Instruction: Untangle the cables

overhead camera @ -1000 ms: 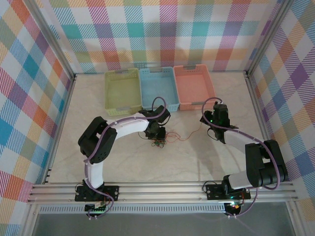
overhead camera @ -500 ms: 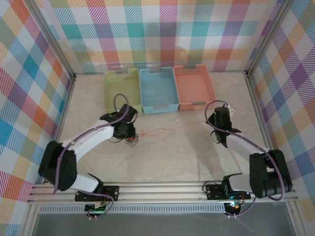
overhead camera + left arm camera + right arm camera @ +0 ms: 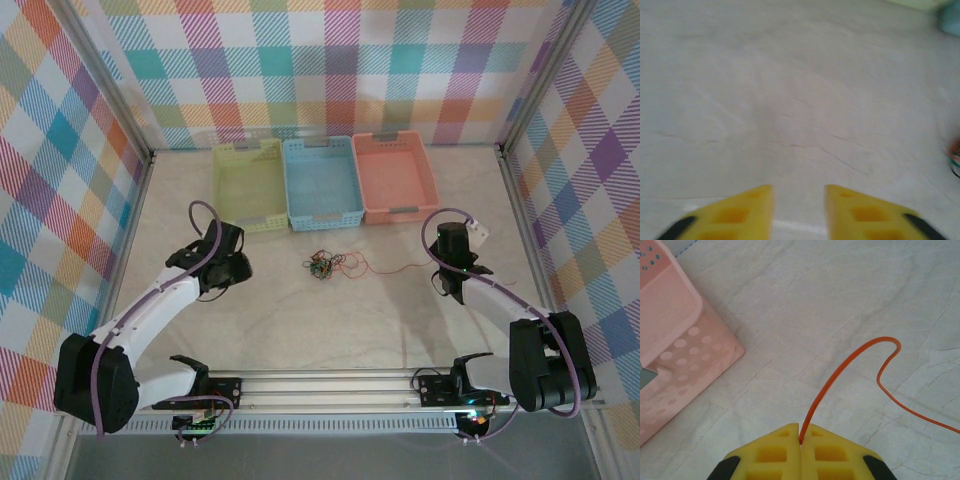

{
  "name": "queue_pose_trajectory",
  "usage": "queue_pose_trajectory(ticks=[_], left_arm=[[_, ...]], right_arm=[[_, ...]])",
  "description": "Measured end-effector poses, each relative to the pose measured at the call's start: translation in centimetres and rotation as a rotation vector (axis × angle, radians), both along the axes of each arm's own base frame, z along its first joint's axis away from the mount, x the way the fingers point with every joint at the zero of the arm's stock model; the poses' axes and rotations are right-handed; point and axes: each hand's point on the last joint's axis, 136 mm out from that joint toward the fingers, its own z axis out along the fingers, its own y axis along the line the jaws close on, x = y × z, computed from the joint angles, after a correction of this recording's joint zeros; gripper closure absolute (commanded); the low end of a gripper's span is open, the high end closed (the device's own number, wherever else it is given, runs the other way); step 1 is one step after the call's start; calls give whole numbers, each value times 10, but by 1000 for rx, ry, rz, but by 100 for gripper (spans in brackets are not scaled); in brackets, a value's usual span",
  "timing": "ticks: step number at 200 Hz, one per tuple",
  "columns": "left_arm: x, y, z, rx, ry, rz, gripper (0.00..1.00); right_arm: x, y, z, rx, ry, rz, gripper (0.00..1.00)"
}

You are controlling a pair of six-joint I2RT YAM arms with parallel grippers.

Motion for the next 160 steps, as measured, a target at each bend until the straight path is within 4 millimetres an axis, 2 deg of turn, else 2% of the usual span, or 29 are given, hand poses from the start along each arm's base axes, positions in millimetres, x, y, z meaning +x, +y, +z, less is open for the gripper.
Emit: queue_pose_trajectory(ticks=[18, 48, 70, 93, 121, 160], left_arm=[[-1, -32, 6, -59, -7, -98, 28], [4, -102, 15, -73, -6, -297, 20], [17, -137, 11, -65, 13, -353, 12], [38, -160, -4, -39, 48, -364, 10], [62, -177, -24, 18, 84, -338, 9], [77, -192, -47, 86, 132, -317, 12]], right_arm=[[2, 3, 0, 12, -5, 13, 100], [5, 8, -1, 32, -8, 35, 100], [6, 11, -2, 43, -11, 48, 100], [7, 14, -4, 52, -8, 60, 100], [7, 17, -6, 62, -1, 73, 100], [9, 20, -7, 74, -4, 87, 100]])
